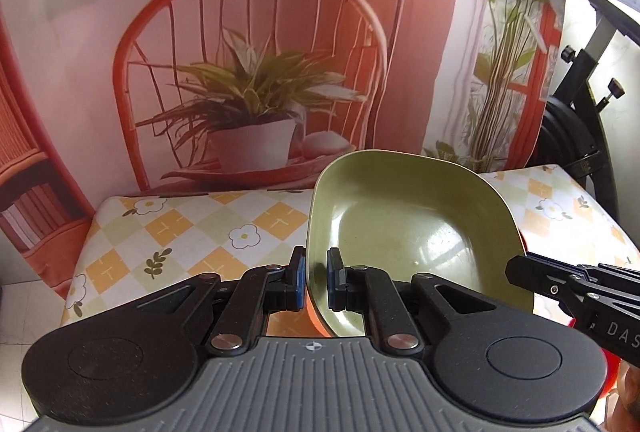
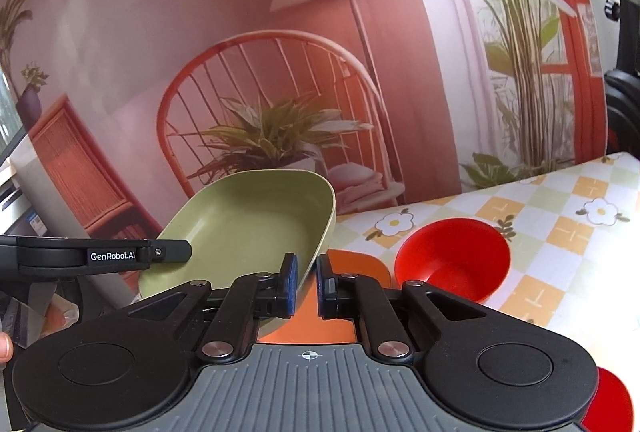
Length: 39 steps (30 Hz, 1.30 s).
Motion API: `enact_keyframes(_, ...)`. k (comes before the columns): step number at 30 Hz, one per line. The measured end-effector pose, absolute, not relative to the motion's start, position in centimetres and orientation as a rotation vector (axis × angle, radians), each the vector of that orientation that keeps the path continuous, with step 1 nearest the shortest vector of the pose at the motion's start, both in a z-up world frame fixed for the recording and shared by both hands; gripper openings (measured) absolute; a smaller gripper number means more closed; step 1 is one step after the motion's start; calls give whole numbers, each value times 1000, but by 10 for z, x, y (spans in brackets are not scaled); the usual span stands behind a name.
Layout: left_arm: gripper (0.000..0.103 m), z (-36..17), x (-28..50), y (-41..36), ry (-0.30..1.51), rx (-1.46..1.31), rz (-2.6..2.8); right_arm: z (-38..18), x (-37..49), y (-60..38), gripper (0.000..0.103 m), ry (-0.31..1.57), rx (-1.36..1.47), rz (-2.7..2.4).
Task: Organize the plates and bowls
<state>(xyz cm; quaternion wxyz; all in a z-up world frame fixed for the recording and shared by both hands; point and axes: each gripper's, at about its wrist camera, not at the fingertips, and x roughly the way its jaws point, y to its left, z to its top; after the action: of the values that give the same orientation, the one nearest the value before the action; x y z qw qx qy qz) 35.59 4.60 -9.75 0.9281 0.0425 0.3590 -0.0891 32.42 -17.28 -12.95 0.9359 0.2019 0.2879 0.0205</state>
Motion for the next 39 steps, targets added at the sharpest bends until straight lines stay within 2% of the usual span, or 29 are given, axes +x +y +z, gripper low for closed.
enact_keyframes(18,13,-173,415,41,887,117,-223,-199,362,-175,9,704,420,-26)
enact_keyframes(39,14,-190,427,31,906,207,-229,-219,370,-171,9,758,379,-50)
